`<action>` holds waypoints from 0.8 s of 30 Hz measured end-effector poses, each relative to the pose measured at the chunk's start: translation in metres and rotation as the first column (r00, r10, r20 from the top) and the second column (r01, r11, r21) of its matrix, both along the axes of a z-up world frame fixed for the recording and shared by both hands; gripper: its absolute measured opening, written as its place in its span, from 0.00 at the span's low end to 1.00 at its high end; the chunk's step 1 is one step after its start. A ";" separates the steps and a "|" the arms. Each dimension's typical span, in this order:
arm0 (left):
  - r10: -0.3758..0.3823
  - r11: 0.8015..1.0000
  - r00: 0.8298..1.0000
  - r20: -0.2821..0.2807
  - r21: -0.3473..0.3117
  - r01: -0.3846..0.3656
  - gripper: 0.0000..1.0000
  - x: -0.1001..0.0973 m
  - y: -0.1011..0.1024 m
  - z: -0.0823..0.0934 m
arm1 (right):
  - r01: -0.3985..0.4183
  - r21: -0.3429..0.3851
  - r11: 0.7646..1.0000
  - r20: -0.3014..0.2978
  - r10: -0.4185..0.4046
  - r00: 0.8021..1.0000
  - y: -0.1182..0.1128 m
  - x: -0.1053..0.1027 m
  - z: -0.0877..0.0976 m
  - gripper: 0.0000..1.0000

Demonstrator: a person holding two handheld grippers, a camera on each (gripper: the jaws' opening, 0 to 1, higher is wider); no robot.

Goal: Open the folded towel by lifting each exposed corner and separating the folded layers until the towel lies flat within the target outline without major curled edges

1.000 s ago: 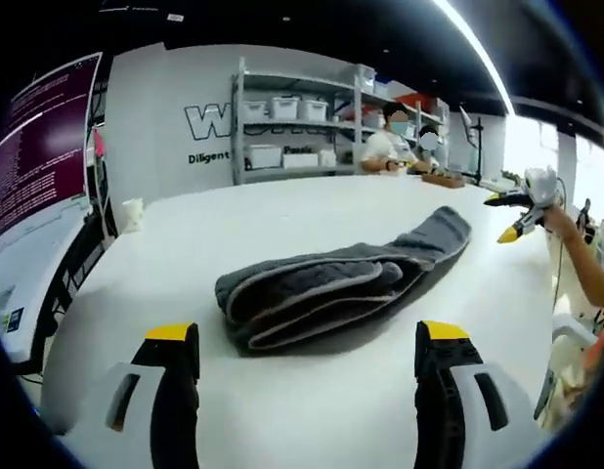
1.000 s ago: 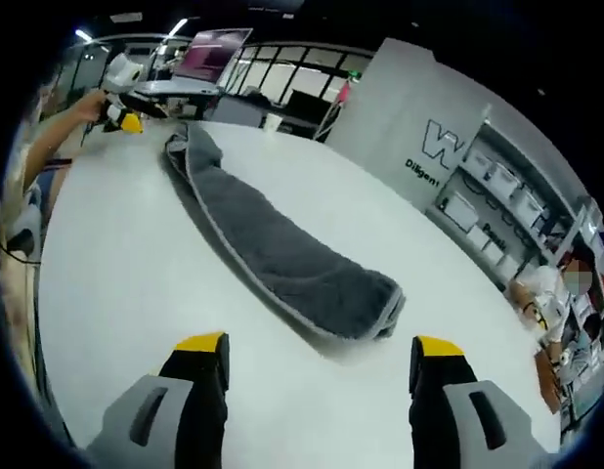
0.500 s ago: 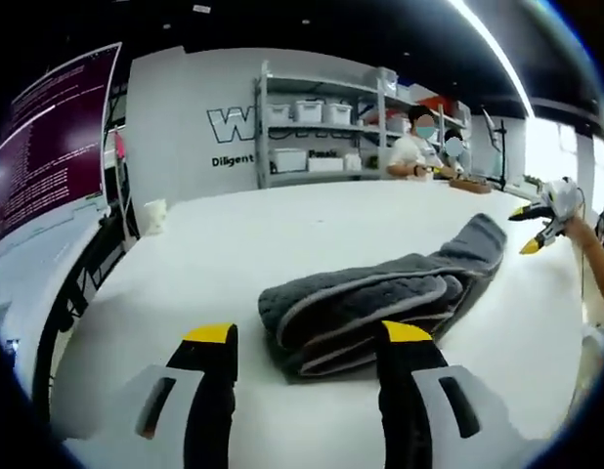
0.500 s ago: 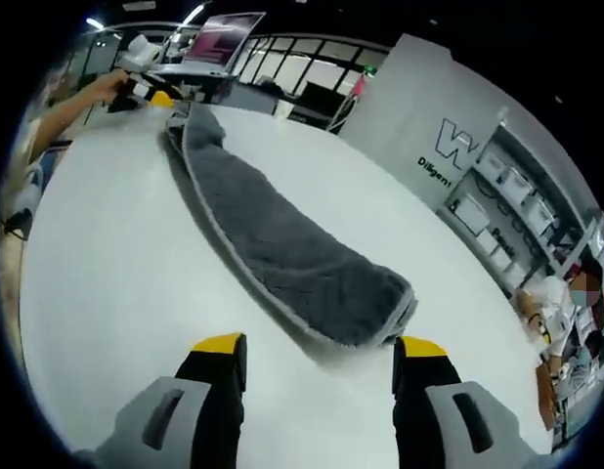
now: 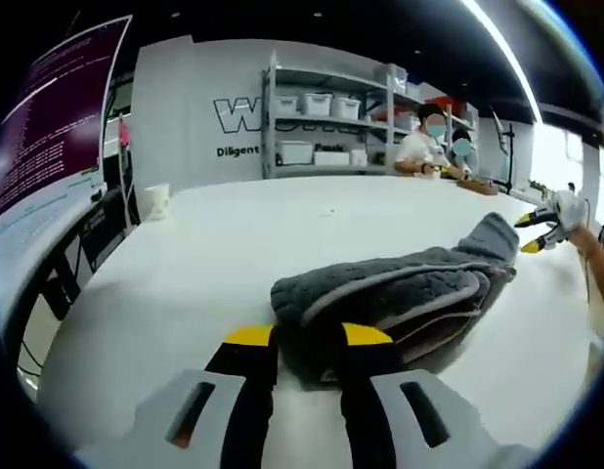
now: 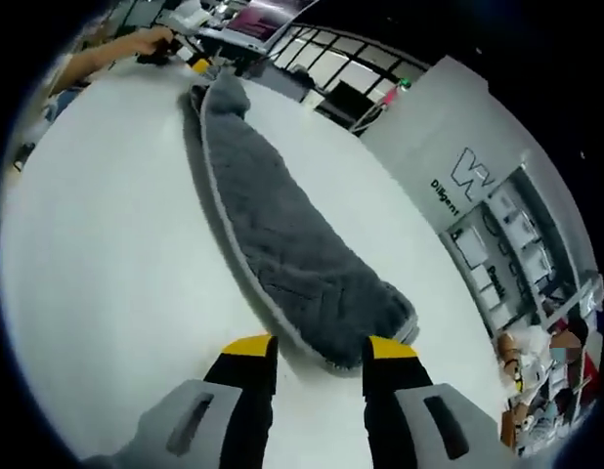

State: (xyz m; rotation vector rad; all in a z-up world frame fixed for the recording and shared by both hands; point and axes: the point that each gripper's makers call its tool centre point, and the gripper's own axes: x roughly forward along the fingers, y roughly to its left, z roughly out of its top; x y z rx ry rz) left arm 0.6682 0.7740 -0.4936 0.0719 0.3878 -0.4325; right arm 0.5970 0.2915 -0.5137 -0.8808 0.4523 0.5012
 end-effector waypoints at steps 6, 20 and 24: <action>-0.008 1.000 1.000 0.000 0.008 0.008 0.04 0.003 0.001 -0.005 | -0.045 -0.023 0.999 0.014 0.045 0.999 0.004 0.002 -0.004 0.00; -0.001 0.998 0.999 0.038 -0.055 0.003 0.01 0.004 0.004 0.013 | -0.032 0.051 0.998 0.089 0.027 0.996 0.000 -0.006 0.032 0.00; 0.000 0.996 0.999 0.035 -0.087 0.003 0.01 0.005 0.004 0.021 | -0.017 0.090 0.996 0.116 0.007 0.993 -0.003 0.000 0.052 0.00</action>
